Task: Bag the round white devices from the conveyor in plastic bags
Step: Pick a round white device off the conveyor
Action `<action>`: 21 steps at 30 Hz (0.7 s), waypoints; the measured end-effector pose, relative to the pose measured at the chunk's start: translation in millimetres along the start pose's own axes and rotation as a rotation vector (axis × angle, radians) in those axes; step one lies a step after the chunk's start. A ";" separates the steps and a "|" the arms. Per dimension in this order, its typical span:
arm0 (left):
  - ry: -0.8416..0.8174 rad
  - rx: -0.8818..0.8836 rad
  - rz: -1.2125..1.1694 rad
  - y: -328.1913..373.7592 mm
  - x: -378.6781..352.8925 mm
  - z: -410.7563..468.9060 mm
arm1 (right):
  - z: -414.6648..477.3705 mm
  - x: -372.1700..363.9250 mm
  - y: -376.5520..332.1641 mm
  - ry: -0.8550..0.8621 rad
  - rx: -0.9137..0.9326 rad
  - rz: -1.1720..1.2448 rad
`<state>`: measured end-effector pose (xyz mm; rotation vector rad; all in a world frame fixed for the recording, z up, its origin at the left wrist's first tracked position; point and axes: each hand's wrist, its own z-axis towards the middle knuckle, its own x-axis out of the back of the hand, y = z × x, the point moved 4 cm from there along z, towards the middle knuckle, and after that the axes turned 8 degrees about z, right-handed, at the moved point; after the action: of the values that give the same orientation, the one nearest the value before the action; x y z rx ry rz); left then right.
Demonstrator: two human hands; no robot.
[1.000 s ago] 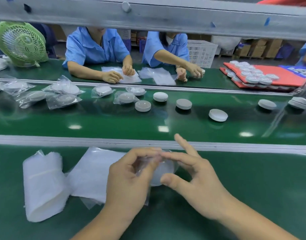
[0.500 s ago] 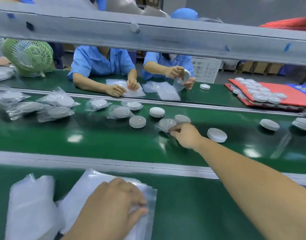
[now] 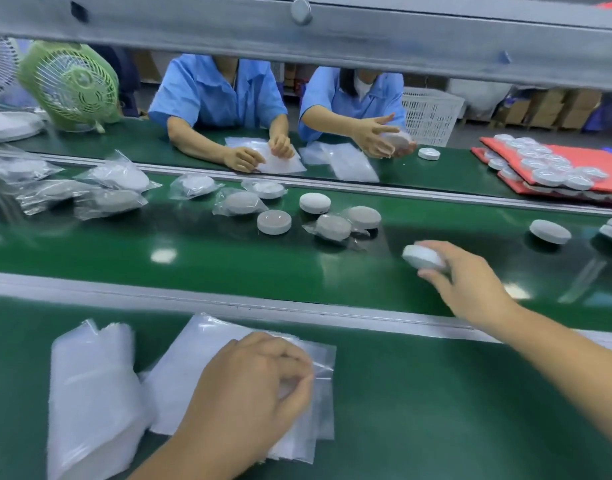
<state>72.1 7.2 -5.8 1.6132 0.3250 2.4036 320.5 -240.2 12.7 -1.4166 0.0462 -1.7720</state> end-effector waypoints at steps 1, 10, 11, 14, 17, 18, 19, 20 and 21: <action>0.011 0.048 -0.016 -2.7 0.1 1.1 | -20.7 -2.9 -23.6 -0.030 0.168 0.009; 0.017 0.180 -0.355 3.0 1.2 4.1 | -122.1 -27.1 -124.3 -0.067 0.474 0.347; -0.044 0.144 -0.491 8.7 0.3 3.1 | -124.9 -28.6 -125.6 -0.040 0.395 0.434; -0.227 0.096 -0.770 26.2 0.3 -3.2 | -128.1 -28.7 -131.6 0.070 0.249 0.637; 0.088 0.072 -0.617 32.4 5.2 -5.5 | -124.3 -35.1 -138.8 -0.071 0.084 0.823; 0.212 0.088 -0.628 33.5 6.2 -5.8 | -124.0 -39.8 -142.7 -0.178 0.034 0.917; 0.306 0.129 -0.672 33.0 6.5 -5.4 | -123.4 -42.7 -145.9 -0.242 0.008 0.953; 0.351 0.170 -0.735 33.4 6.2 -4.4 | -120.6 -42.5 -148.5 -0.251 0.011 0.931; 0.358 0.193 -0.785 34.1 4.8 -3.1 | -114.9 -40.0 -150.4 -0.225 0.022 0.880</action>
<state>65.2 -23.9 7.8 0.8417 1.0539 2.0325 140.0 -170.8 15.9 -1.2824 0.4557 -0.8836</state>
